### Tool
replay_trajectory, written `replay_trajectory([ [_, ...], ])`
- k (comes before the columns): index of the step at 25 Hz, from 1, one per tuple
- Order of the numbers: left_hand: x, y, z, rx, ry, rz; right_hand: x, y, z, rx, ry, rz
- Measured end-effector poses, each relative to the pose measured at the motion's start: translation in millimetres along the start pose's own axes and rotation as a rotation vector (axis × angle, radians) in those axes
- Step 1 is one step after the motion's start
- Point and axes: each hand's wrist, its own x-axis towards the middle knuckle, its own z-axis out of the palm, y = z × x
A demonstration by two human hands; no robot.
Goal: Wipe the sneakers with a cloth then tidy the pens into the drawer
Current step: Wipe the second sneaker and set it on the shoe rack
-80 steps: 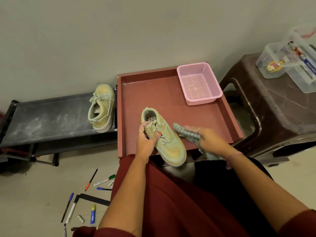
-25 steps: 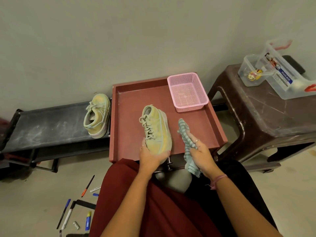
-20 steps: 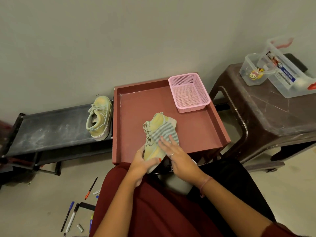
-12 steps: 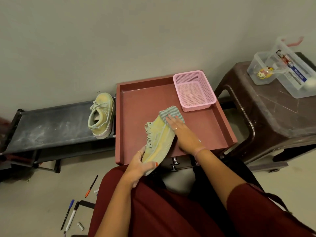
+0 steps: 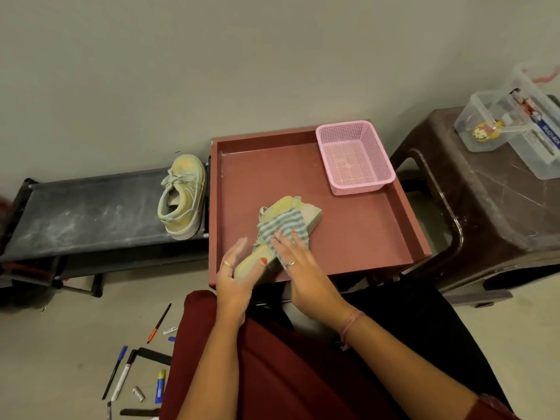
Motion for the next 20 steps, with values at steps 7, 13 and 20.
replay_trajectory([
  [7,-2,13,1,0.059,-0.097,0.049,49,70,-34,-0.339,0.05,0.126],
  [13,-1,20,-4,0.183,-0.186,0.154,95,113,-69,0.09,-0.174,0.418],
  [20,4,17,-4,0.21,-0.21,0.233,25,20,-10,-0.233,0.04,0.027],
])
